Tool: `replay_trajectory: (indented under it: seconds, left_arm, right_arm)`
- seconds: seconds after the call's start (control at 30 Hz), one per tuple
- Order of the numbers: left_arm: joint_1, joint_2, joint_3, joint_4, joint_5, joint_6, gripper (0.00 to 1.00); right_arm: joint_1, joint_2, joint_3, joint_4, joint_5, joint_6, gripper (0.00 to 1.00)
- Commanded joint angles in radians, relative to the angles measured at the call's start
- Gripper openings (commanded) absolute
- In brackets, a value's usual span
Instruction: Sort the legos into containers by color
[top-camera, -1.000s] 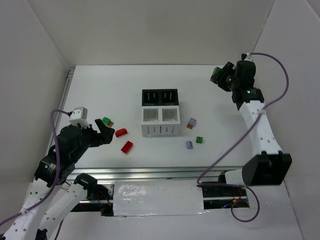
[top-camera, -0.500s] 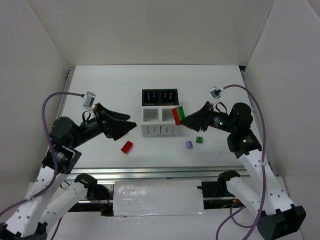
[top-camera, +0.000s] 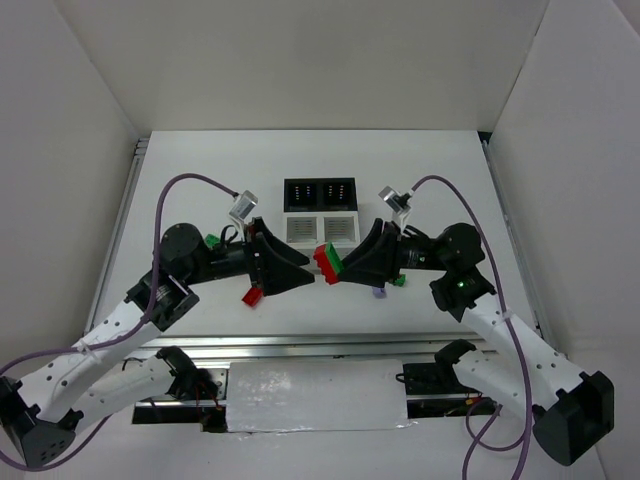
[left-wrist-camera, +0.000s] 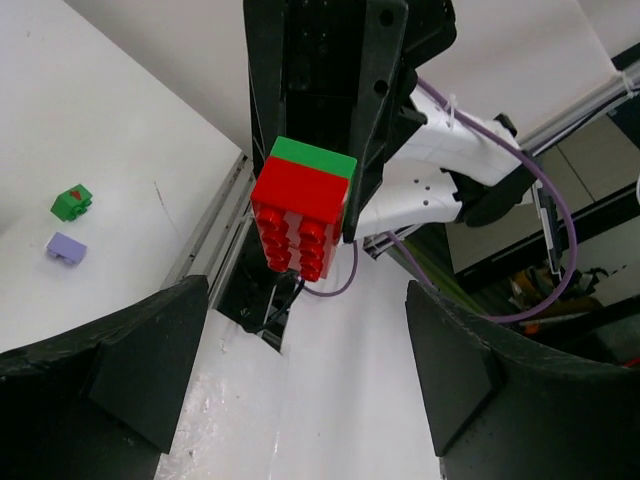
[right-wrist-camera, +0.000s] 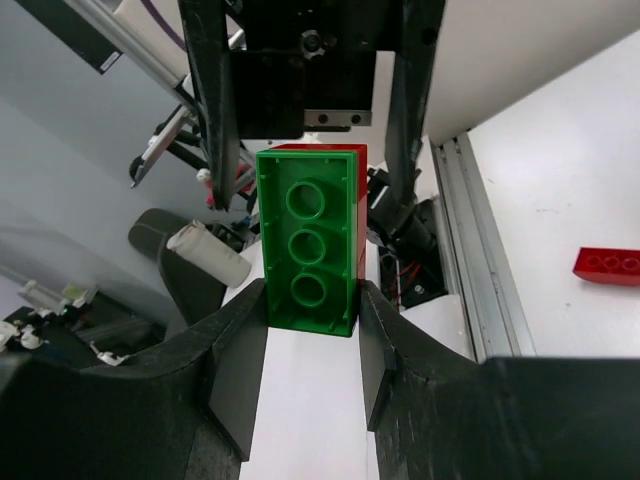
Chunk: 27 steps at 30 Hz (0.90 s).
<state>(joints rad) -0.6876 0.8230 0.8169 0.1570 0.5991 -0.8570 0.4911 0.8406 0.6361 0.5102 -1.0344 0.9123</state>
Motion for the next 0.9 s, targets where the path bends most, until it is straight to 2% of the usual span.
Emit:
replay_trajectory:
  seconds: [0.0,0.17,0.27,0.37,0.4,0.5,0.53,0.57,0.6,0.63,0.67,0.7,0.8,0.87]
  left_arm:
    - [-0.029,0.008,0.053,0.061,-0.036,0.055,0.92]
    - [-0.043,0.01,0.051,0.073,-0.044,0.067,0.85]
    - [-0.044,0.002,0.035,0.113,-0.025,0.061,0.82]
    - [-0.044,-0.012,0.036,0.108,-0.032,0.073,0.7]
    - [-0.044,-0.015,0.037,0.105,-0.03,0.076,0.57]
    - [-0.044,-0.019,0.045,0.093,-0.03,0.085,0.44]
    - [-0.044,-0.021,0.045,0.096,-0.028,0.087,0.37]
    - [-0.044,-0.024,0.047,0.096,-0.022,0.087,0.28]
    - [-0.044,-0.025,0.045,0.096,-0.018,0.09,0.12]
    - [-0.044,-0.025,0.05,0.092,-0.012,0.096,0.06]
    - [-0.044,-0.025,0.053,0.07,-0.012,0.101,0.0]
    - [-0.044,-0.025,0.06,0.056,-0.013,0.113,0.0]
    - [-0.044,-0.022,0.083,-0.018,-0.022,0.147,0.0]
    - [-0.044,-0.01,0.1,-0.065,-0.033,0.165,0.0]
  right_arm:
    - [0.044,0.018,0.062,0.071,0.025,-0.013,0.0]
    - [0.084,0.054,0.05,0.154,0.034,0.025,0.0]
    - [0.115,0.08,0.068,0.123,0.048,0.001,0.0]
    - [0.132,0.101,0.076,0.137,0.053,0.011,0.0]
    - [0.135,0.11,0.077,0.143,0.059,0.016,0.0]
    - [0.15,0.13,0.089,0.139,0.056,0.017,0.0]
    - [0.155,0.14,0.1,0.131,0.057,0.013,0.0]
    - [0.159,0.141,0.1,0.123,0.062,0.008,0.0]
    - [0.159,0.144,0.097,0.123,0.068,0.008,0.0]
    - [0.159,0.144,0.094,0.126,0.066,0.008,0.03]
    - [0.161,0.138,0.093,0.128,0.065,0.002,0.16]
    - [0.161,0.134,0.091,0.122,0.062,-0.009,0.5]
    - [0.158,0.098,0.121,-0.007,0.112,-0.119,0.67]
    - [0.161,0.074,0.142,-0.139,0.16,-0.216,0.69]
